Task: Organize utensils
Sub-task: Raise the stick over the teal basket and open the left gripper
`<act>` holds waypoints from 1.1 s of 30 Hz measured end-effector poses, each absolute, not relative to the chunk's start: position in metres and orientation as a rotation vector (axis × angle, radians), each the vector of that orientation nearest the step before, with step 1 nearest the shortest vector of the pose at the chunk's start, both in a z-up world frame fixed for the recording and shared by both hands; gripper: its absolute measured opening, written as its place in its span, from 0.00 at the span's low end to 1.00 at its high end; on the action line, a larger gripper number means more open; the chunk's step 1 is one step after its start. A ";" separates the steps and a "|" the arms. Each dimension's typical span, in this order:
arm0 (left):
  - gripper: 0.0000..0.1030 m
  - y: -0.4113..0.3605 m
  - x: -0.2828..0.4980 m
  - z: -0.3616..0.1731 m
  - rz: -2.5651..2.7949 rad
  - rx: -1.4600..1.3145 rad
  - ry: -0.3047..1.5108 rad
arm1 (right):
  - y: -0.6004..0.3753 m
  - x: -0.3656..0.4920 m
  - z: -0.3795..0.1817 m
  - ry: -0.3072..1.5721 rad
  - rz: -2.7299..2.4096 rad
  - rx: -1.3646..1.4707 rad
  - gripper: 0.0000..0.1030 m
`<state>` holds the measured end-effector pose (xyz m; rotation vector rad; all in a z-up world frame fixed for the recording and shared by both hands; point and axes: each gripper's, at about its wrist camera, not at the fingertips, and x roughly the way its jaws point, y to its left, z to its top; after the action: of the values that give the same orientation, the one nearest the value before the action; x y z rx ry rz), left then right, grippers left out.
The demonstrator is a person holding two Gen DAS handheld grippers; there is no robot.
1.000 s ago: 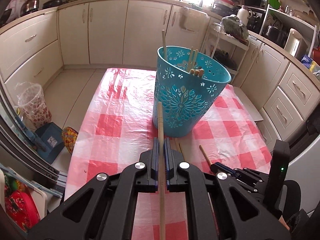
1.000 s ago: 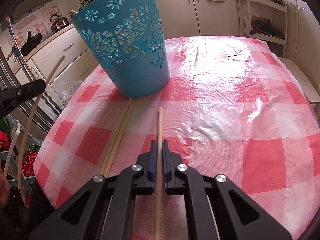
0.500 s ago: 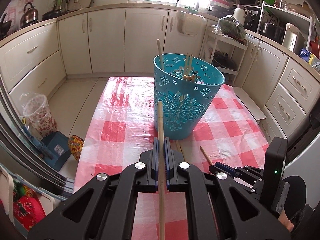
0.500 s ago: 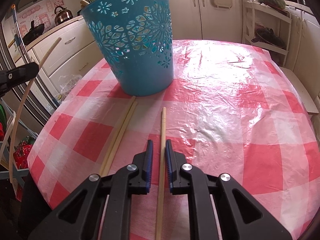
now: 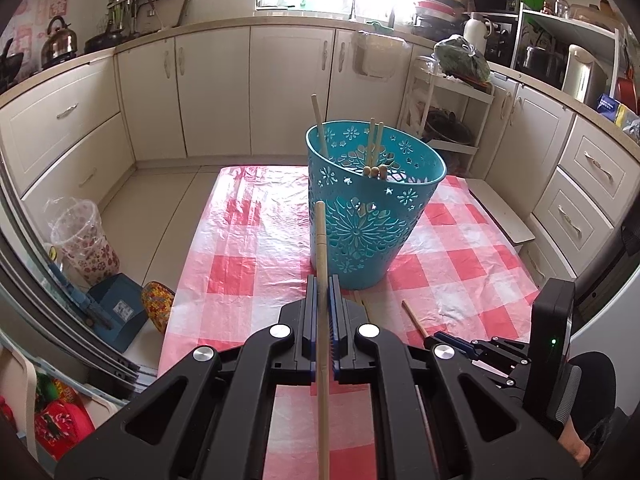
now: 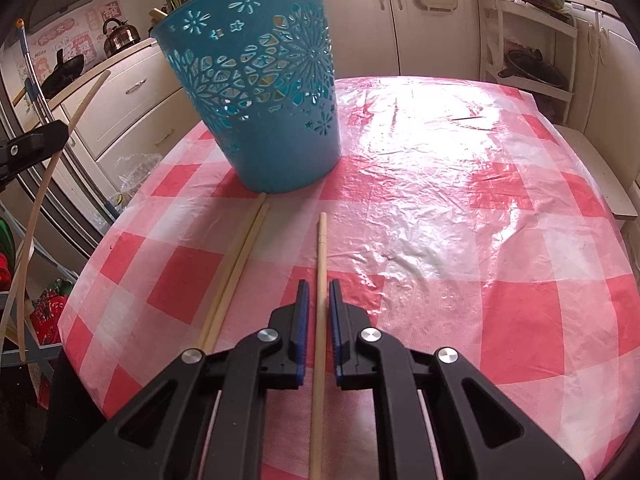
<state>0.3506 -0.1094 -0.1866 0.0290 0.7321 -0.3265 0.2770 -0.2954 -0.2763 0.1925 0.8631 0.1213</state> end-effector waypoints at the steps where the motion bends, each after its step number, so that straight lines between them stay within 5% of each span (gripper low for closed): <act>1: 0.05 -0.108 0.351 -0.184 -0.328 0.021 0.728 | -0.294 0.276 -0.276 0.863 0.120 0.192 0.10; 20: 0.05 -0.116 0.419 -0.075 -0.421 -0.195 0.415 | -0.294 0.277 -0.277 0.861 0.117 0.192 0.10; 33: 0.05 -0.162 0.499 -0.101 -0.335 -0.232 0.354 | -0.300 0.280 -0.278 0.863 0.135 0.223 0.10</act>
<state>0.4995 -0.1622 -0.1007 -0.2317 0.3535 -0.3353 0.2798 -0.2996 -0.2779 0.2228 0.8634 0.1351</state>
